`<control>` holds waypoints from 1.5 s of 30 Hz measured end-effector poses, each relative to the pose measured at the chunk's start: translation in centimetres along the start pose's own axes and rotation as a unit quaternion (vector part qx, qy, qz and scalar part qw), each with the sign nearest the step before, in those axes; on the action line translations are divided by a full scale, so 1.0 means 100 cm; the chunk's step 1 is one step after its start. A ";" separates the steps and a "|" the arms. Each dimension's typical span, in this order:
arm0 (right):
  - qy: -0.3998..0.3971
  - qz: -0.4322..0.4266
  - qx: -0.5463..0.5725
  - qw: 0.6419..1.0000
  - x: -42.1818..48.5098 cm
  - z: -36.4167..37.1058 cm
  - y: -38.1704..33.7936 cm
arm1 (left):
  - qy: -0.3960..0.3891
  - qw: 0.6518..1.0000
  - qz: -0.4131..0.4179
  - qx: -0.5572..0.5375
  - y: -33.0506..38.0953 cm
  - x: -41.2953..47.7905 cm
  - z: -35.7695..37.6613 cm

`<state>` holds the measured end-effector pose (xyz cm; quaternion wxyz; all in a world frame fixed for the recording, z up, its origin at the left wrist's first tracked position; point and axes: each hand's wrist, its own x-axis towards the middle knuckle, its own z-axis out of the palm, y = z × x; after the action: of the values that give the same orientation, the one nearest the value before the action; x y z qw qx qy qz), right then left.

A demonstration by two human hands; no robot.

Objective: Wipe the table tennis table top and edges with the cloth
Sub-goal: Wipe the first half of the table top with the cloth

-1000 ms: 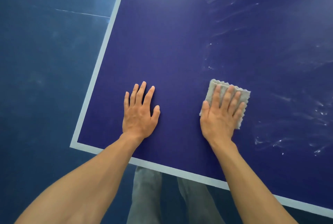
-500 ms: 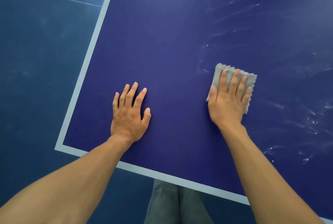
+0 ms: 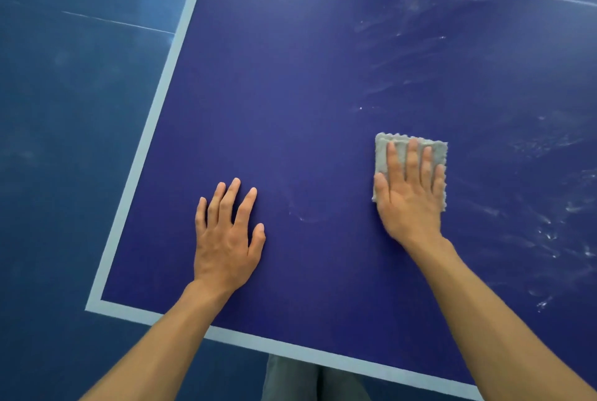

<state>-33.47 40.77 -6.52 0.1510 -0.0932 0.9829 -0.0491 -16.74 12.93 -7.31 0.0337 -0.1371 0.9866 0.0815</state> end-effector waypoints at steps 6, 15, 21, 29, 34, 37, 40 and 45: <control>0.023 0.056 0.032 0.998 0.067 -0.014 -0.067 | 0.017 0.999 0.049 0.008 0.006 0.072 -0.009; 0.013 -0.112 -0.014 0.993 -0.046 0.019 -0.025 | -0.017 1.000 -0.005 -0.003 0.003 0.145 -0.010; 0.035 0.059 0.051 0.996 -0.044 0.020 -0.095 | -0.045 0.999 -0.003 -0.010 0.003 0.146 -0.020; -0.014 -0.396 -0.003 0.918 -0.118 0.063 -0.186 | -0.040 0.980 0.196 -0.012 -0.073 0.151 -0.049; 0.023 -0.098 0.021 0.995 -0.057 0.035 -0.118 | 0.000 0.994 0.111 -0.001 -0.110 0.103 -0.050; 0.015 0.062 0.078 0.995 -0.001 0.018 -0.131 | -0.039 0.995 0.083 -0.042 -0.118 0.092 -0.051; 0.031 -0.003 0.056 0.998 0.014 0.020 -0.185 | -0.080 0.989 0.067 -0.104 -0.123 0.100 -0.060; -0.014 -0.399 0.007 0.917 -0.116 0.067 -0.273 | -0.122 0.980 0.045 -0.153 -0.129 0.100 -0.073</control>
<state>-15.96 15.94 -6.14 0.1338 -0.4769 0.8617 -0.1106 -23.15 -3.19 -2.98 0.1290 -0.0853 0.9561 0.2488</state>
